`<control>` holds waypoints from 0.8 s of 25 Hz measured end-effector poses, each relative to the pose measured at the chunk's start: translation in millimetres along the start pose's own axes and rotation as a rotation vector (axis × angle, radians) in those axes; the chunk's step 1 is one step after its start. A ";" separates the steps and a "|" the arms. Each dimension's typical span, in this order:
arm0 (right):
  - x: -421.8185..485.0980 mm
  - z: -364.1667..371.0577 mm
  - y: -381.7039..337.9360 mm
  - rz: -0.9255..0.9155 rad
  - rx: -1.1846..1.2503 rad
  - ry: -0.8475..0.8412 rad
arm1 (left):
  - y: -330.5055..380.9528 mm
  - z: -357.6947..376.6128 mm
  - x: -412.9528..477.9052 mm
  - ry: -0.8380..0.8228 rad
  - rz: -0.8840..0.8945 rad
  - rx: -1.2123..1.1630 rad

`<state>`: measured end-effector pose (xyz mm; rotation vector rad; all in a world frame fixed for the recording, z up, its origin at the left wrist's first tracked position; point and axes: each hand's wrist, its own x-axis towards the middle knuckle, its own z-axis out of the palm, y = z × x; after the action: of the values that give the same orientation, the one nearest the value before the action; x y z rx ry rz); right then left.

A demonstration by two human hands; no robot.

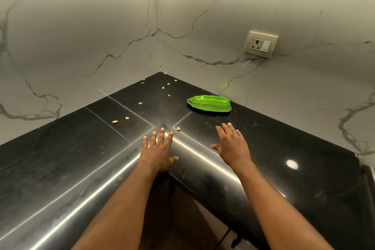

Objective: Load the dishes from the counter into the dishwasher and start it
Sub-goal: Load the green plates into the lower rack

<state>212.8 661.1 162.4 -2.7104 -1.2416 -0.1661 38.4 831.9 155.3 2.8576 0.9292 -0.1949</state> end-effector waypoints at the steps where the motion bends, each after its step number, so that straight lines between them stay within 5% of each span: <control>1: 15.6 4.8 3.9 -0.004 -0.010 -0.009 | -0.2 -1.4 17.7 -0.009 -0.002 -0.004; 20: 228.0 83.2 46.4 0.028 -0.186 -0.111 | -9.5 -3.4 293.9 -0.314 -0.031 -0.049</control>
<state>399.3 815.9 113.9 -2.9314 -1.2754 -0.1360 268.7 1009.0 110.1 2.6623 0.8979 -0.5947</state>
